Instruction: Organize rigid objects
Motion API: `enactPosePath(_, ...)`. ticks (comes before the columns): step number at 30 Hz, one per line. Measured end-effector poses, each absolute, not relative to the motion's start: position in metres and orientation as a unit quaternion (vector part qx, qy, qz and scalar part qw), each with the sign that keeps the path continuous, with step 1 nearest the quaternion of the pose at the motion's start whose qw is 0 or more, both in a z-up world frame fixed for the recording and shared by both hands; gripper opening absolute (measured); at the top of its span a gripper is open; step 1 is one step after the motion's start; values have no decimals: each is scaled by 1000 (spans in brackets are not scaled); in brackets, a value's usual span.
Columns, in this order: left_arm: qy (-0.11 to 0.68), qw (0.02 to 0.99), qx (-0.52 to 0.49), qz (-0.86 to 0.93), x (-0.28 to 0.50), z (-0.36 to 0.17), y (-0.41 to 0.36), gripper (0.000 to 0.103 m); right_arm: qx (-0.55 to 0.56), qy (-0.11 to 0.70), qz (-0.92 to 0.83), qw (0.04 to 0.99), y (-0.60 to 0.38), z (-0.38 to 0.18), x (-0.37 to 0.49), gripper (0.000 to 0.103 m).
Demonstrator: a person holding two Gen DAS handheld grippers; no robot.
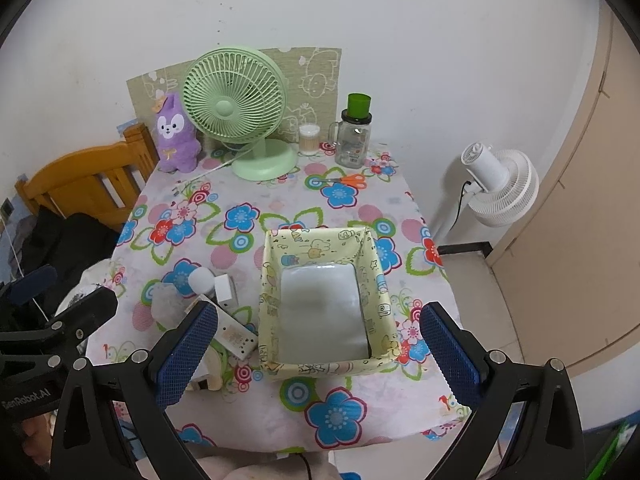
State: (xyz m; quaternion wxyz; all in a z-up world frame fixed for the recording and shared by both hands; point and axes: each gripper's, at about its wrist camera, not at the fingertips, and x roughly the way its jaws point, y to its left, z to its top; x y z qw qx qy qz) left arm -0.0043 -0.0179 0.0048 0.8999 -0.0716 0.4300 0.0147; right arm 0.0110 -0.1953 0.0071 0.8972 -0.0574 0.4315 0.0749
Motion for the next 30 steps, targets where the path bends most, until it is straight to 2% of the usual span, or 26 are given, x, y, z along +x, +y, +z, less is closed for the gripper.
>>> enactPosePath(20, 442, 895, -61, 13, 5, -5, -3, 102, -66, 442, 75, 892, -180, 0, 16, 102)
enactPosePath(30, 472, 878, -80, 20, 20, -36, 37, 102, -57, 451, 96, 886, -153, -12, 28, 102)
